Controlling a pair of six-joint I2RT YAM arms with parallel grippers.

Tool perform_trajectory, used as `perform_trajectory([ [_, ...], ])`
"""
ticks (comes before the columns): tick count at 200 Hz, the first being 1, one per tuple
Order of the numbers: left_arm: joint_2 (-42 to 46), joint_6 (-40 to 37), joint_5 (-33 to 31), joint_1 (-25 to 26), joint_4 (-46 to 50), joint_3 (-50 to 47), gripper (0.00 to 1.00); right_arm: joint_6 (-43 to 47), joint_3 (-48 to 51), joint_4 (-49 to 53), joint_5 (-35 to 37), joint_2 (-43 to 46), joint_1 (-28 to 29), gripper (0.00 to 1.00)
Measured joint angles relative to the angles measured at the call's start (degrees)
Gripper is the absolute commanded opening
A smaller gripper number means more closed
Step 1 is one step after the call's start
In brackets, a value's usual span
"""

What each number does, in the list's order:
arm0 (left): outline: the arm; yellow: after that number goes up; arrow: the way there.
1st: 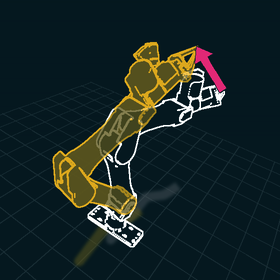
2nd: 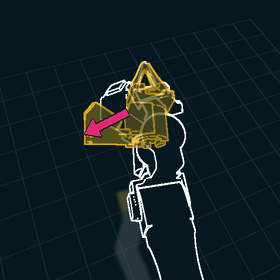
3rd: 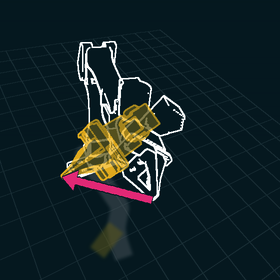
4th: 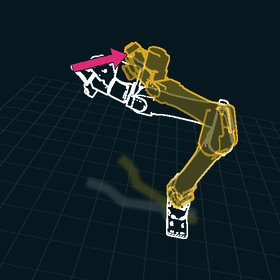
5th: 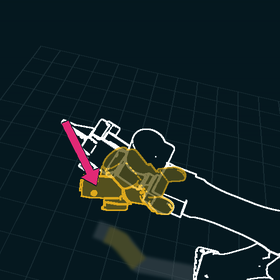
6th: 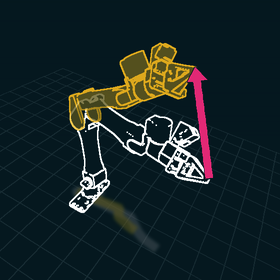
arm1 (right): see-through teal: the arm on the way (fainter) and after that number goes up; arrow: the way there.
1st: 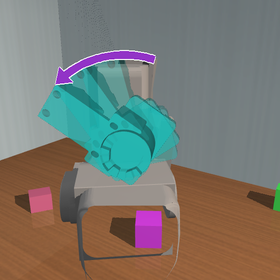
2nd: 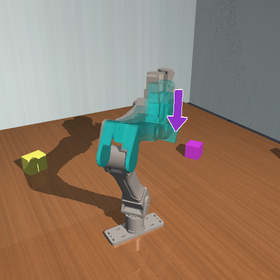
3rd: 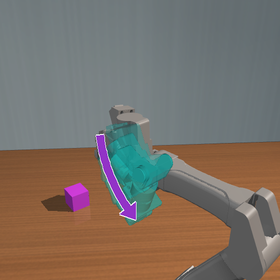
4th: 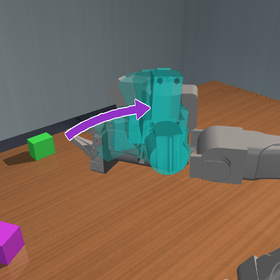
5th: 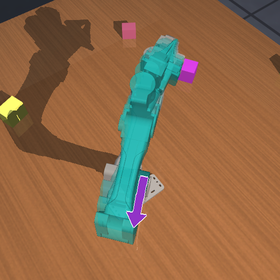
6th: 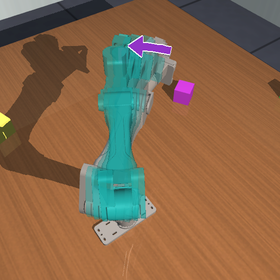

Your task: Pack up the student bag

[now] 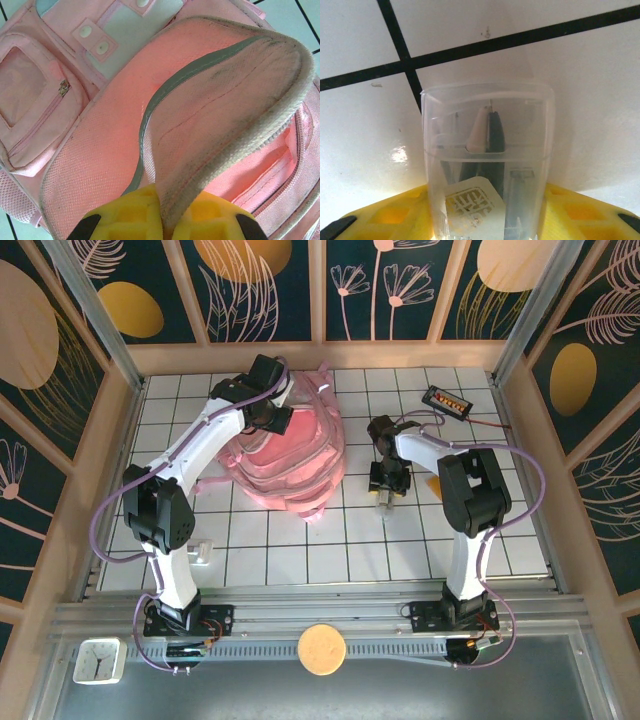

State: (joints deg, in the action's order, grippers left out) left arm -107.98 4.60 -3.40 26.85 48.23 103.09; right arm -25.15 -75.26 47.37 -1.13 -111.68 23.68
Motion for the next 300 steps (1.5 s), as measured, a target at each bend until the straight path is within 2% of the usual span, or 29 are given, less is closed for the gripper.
perform_trajectory([
  [51, 0.0, 0.0, 0.5, 0.0, 0.0, 0.0, 0.00, -0.3, -0.3, 0.2, -1.8, 0.8, 0.0, 0.46],
  [71, -0.1, 0.2, 1.3, 0.0, 0.0, 0.0, 0.00, -1.7, -2.6, 0.4, -5.8, 2.8, 0.0, 0.46],
  [90, -0.5, 0.5, 2.0, 0.0, 0.1, 0.3, 0.00, -4.9, -5.7, -1.2, -12.5, 5.7, 0.0, 0.46],
  [112, -1.4, 1.4, 3.1, 0.0, 0.5, 1.6, 0.00, -11.1, -8.4, -8.5, -22.0, 8.5, 0.2, 0.46],
  [139, -1.7, 2.6, 4.7, -0.1, 0.5, 2.2, 0.00, -20.7, -11.1, -21.0, -31.3, 7.4, 1.6, 0.45],
  [167, -2.1, 4.0, 5.8, -0.1, 0.9, 3.3, 0.00, -30.5, -15.3, -33.1, -37.0, 0.3, 3.5, 0.46],
  [184, -2.4, 5.1, 5.8, -0.3, 1.0, 3.8, 0.00, -34.4, -18.7, -35.8, -38.4, -4.7, 4.2, 0.47],
  [200, -2.8, 6.1, 5.9, -0.6, 0.9, 4.1, 0.00, -37.3, -21.8, -38.1, -39.8, -8.7, 4.6, 0.54],
  [220, -3.5, 7.1, 5.6, -1.0, 0.9, 4.6, 0.00, -40.2, -23.9, -40.2, -40.1, -11.4, 5.3, 0.75],
  [274, -4.1, 8.4, 4.5, -1.2, 1.3, 5.9, 0.00, -41.2, -23.9, -40.8, -40.3, -12.2, 5.7, 0.79],
  [286, -4.5, 8.4, 4.5, -1.2, 1.5, 6.3, 0.00, -40.7, -22.8, -40.7, -39.8, -11.4, 5.7, 0.86],
  [292, -4.8, 8.4, 4.5, -1.1, 1.5, 6.5, 0.00, -40.0, -21.8, -40.4, -39.5, -10.5, 5.7, 0.98],
  [300, -5.1, 8.3, 4.7, -1.0, 1.5, 6.7, 0.00, -39.3, -20.5, -39.6, -38.7, -8.9, 5.7, 0.99],
])
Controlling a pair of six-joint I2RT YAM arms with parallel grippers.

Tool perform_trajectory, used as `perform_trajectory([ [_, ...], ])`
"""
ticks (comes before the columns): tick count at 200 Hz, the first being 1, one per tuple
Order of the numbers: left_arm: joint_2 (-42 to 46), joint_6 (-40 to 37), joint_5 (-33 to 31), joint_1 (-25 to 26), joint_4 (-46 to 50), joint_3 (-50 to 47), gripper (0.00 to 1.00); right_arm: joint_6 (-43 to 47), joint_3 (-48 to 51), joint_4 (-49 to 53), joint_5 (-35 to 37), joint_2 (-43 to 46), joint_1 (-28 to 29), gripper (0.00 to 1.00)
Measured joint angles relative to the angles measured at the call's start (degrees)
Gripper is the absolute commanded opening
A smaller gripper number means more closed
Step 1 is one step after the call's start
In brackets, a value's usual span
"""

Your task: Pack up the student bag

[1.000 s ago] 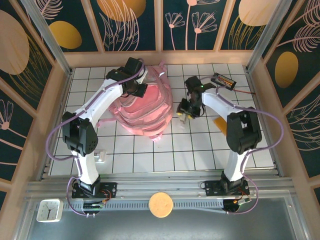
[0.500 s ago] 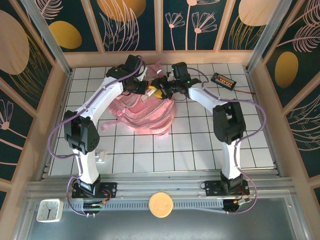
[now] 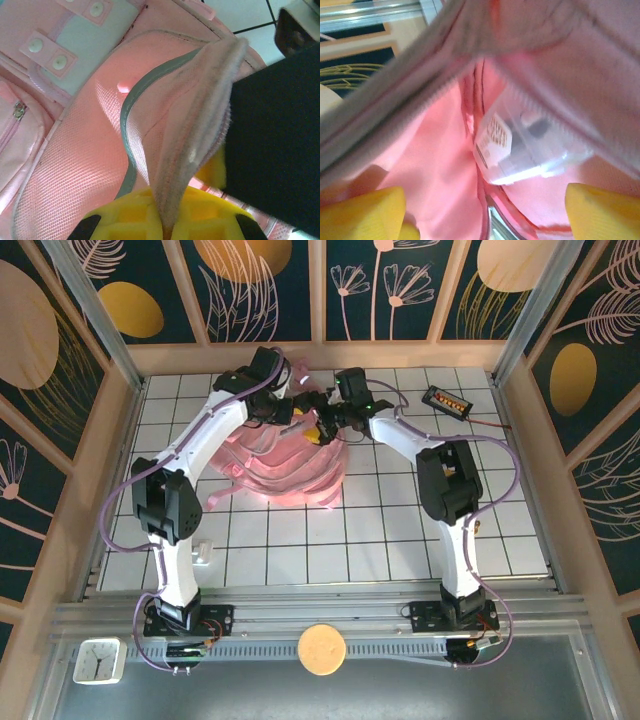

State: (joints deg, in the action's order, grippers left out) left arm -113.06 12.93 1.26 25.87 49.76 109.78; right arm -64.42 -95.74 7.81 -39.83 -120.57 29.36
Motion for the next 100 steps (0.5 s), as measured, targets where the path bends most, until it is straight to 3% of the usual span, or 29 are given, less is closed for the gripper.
perform_trajectory([
  [32, -1.2, -0.1, 1.0, 0.7, 0.2, 0.2, 0.00, 6.7, 5.2, 8.1, 5.4, 10.7, -1.8, 0.99],
  [54, -1.8, -0.2, 1.6, 0.8, 0.2, 0.2, 0.00, 12.3, 11.8, 13.9, 10.4, 23.1, -7.1, 0.99],
  [81, -1.8, -0.2, 2.4, 0.8, -0.4, -0.1, 0.00, 18.2, 25.2, 19.1, 16.5, 38.0, -23.4, 0.99],
  [100, -1.8, -0.2, 3.4, 0.8, -1.5, -1.4, 0.00, 21.1, 34.7, 20.9, 19.9, 41.7, -35.7, 0.99],
])
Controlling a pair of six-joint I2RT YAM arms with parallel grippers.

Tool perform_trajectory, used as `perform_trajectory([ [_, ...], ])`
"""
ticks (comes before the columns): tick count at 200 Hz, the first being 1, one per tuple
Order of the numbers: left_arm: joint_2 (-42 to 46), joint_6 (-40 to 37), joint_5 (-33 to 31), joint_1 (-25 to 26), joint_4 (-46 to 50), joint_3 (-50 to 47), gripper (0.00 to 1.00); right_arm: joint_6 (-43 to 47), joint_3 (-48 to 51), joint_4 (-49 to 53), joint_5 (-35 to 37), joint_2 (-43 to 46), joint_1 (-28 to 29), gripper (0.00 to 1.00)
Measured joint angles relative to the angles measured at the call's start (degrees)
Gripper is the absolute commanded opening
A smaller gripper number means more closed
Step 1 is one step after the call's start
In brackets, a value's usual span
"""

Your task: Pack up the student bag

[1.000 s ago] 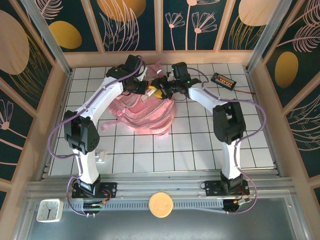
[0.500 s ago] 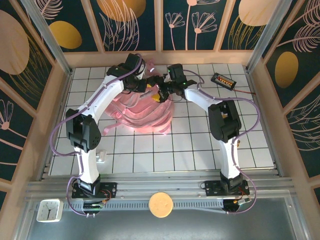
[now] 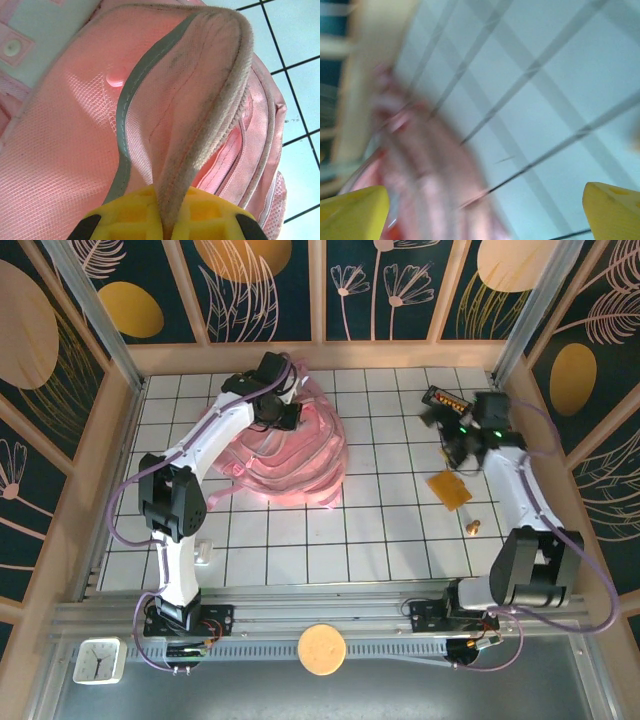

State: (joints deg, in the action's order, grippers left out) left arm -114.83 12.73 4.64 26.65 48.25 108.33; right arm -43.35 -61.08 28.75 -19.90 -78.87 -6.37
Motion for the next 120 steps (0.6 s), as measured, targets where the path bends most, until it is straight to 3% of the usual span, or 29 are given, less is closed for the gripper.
perform_trajectory([
  [17, 0.1, 0.0, 1.0, 0.0, -1.4, -1.6, 0.00, 2.4, 6.1, 2.0, 3.0, -0.9, -7.6, 0.99],
  [49, 0.4, 0.0, 2.4, 0.0, -3.3, -4.5, 0.00, 6.1, 8.0, 2.5, 5.2, -6.5, -14.3, 0.99],
  [76, 1.6, 0.0, 2.4, 0.0, -5.1, -6.8, 0.00, 8.0, 7.9, 1.4, 5.3, -11.1, -16.1, 0.99],
  [120, 3.1, 0.0, 2.0, 0.0, -6.3, -8.5, 0.00, 8.3, 7.9, -0.5, 4.1, -15.2, -14.1, 0.95],
])
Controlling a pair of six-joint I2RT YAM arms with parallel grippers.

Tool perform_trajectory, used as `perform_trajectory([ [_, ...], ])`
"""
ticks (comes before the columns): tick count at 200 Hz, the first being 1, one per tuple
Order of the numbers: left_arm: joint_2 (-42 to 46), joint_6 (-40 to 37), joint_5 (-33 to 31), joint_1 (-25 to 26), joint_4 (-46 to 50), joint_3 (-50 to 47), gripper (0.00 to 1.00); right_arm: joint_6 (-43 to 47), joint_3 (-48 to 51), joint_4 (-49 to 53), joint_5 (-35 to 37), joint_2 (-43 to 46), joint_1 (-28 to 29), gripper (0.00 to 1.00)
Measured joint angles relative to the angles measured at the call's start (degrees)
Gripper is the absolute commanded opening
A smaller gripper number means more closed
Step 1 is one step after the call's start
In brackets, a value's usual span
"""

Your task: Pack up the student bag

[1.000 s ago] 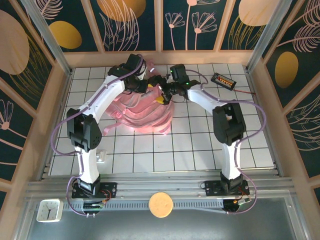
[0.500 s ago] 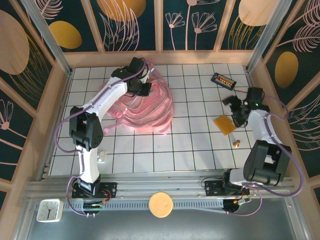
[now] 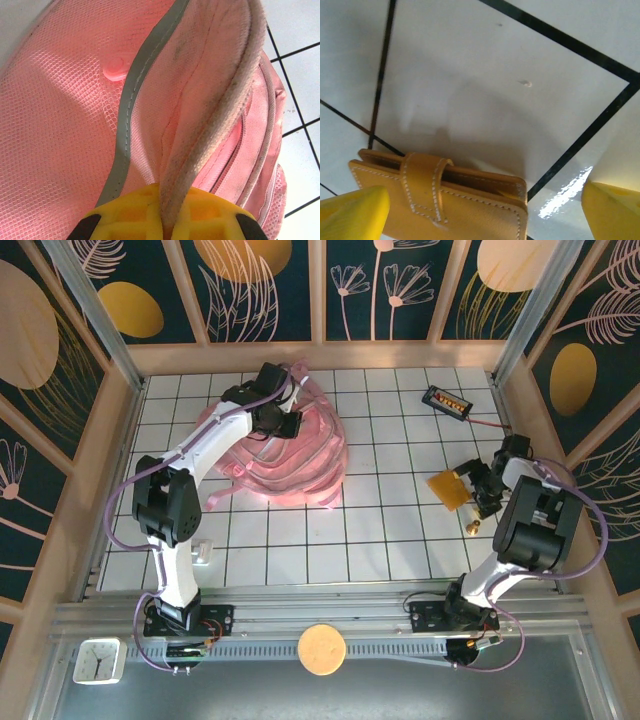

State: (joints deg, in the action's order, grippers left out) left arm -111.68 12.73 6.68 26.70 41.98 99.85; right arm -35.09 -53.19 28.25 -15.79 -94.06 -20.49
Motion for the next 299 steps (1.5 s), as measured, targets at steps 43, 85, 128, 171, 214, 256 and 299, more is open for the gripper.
perform_trajectory([
  [43, 0.0, 0.0, 0.0, 0.0, 0.0, 0.0, 0.00, -1.8, 1.9, -2.8, -1.9, 0.2, 2.9, 0.53],
  [85, 0.0, -0.5, 0.0, 0.0, 0.0, 0.0, 0.00, -3.0, 3.1, -4.7, -4.0, 0.3, 4.2, 0.10],
  [128, 0.0, -0.7, -0.1, 0.0, 0.0, -0.1, 0.00, -4.1, 3.2, -5.4, -4.2, 2.2, 5.6, 0.00],
  [171, 0.0, -0.7, -0.1, 0.0, 0.0, -0.1, 0.00, -4.4, 1.8, -4.0, -4.9, 5.2, 10.0, 0.00],
  [214, 0.2, -0.7, -0.3, 0.0, 0.1, -0.1, 0.00, -7.4, -6.0, -2.3, -9.3, 11.3, 19.9, 0.00],
  [256, 0.2, -0.7, -0.8, 0.0, 2.2, 2.4, 0.00, -12.3, -13.8, -5.0, -13.9, 11.8, 31.1, 0.00],
  [299, 0.2, -0.7, -1.1, -0.2, 5.1, 6.3, 0.00, -16.9, -20.0, -10.4, -17.0, 2.3, 40.2, 0.00],
])
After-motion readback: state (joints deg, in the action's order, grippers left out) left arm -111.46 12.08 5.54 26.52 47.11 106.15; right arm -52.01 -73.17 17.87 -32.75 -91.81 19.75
